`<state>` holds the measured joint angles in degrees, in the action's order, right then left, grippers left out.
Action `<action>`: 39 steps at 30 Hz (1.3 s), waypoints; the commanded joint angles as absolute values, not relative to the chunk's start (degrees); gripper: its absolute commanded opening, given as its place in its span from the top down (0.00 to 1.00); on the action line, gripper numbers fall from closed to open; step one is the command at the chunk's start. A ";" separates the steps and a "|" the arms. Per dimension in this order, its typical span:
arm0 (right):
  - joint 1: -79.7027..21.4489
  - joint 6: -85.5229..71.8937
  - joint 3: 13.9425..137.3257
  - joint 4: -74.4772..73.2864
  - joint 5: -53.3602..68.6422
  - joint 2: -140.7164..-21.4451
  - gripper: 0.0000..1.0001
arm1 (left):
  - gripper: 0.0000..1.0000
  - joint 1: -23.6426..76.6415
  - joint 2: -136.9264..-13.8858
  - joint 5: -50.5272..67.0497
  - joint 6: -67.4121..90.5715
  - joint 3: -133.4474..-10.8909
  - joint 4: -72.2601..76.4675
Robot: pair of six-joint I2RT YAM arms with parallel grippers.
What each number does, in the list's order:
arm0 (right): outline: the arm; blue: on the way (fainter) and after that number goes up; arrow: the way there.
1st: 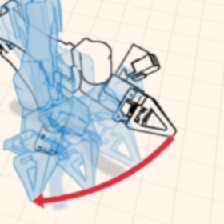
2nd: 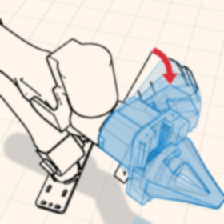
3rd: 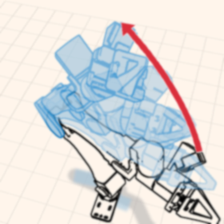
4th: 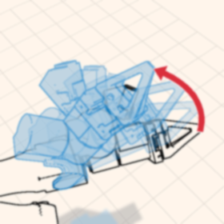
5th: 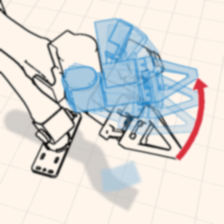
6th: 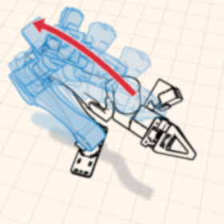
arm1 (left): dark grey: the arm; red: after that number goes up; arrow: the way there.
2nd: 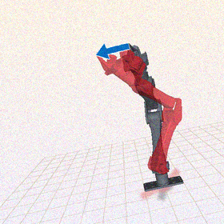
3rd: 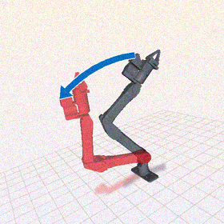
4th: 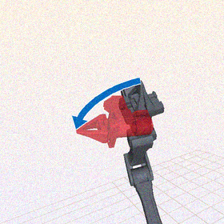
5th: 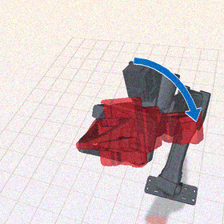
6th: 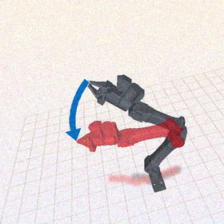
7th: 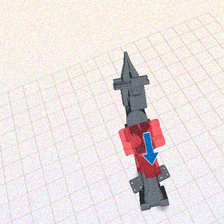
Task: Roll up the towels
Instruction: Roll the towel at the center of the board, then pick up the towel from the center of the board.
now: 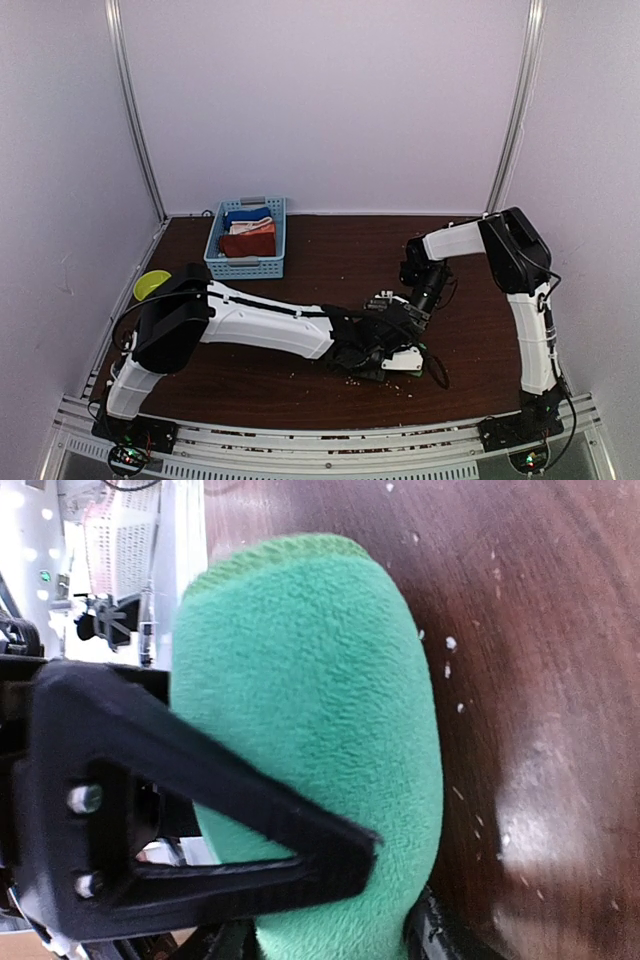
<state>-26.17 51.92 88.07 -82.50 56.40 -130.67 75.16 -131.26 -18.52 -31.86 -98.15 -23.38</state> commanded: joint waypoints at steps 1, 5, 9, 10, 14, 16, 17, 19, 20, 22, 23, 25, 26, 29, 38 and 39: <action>-24.83 51.93 87.72 -77.76 54.15 -125.87 0.47 | 0.57 74.71 -136.39 -10.48 -32.62 -96.59 -21.82; -21.66 49.54 90.10 -77.78 53.31 -120.70 0.41 | 0.65 74.71 -137.75 -8.75 -32.71 -97.15 -23.32; -18.90 46.76 92.23 -77.69 50.33 -115.28 0.00 | 0.73 74.62 -138.41 -8.21 -33.00 -97.41 -24.31; -18.26 46.32 92.54 -77.65 49.71 -114.11 0.00 | 0.75 74.50 -138.43 -7.79 -33.06 -97.58 -24.57; -14.62 41.92 91.25 -73.71 48.47 -108.58 0.00 | 0.86 74.14 -138.43 -8.63 -33.20 -98.56 -24.61; -12.28 36.78 89.18 -68.42 47.50 -105.35 0.00 | 0.92 73.97 -137.79 -9.96 -33.39 -99.17 -24.62; -11.02 34.32 87.93 -65.31 47.10 -103.52 0.00 | 0.95 73.81 -137.13 -10.67 -33.47 -99.22 -24.62; -8.64 30.03 85.04 -59.03 46.28 -99.94 0.00 | 1.00 73.21 -134.98 -11.75 -33.26 -99.16 -24.57; -7.70 28.71 83.66 -56.67 45.23 -98.26 0.00 | 1.00 72.93 -133.63 -11.84 -33.15 -98.85 -24.15; -5.81 27.19 80.78 -52.77 44.33 -95.41 0.00 | 1.00 72.57 -129.99 -12.18 -33.16 -97.41 -22.32; -4.93 26.63 79.16 -51.07 44.62 -94.37 0.00 | 1.00 72.45 -128.25 -12.40 -33.45 -96.67 -21.34; -2.86 26.00 75.90 -48.42 46.32 -92.68 0.00 | 1.00 72.42 -125.23 -12.89 -33.93 -96.03 -20.55; -2.24 25.87 74.36 -47.10 47.27 -92.15 0.00 | 1.00 72.42 -123.99 -13.10 -34.34 -96.29 -20.67; -1.43 24.86 69.94 -42.73 48.33 -91.38 0.00 | 1.00 72.42 -120.84 -14.46 -34.82 -97.12 -21.89; -1.23 26.25 66.75 -41.41 48.04 -93.08 0.00 | 1.00 69.77 -111.92 -19.72 -37.75 -93.76 -23.84; -1.23 26.35 66.73 -41.35 48.12 -93.01 0.00 | 1.00 69.05 -111.05 -19.92 -37.91 -93.17 -24.03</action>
<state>-1.50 26.33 66.87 -43.53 47.07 -92.40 71.64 -114.59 -17.17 -35.97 -95.53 -24.01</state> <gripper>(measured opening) 0.999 0.351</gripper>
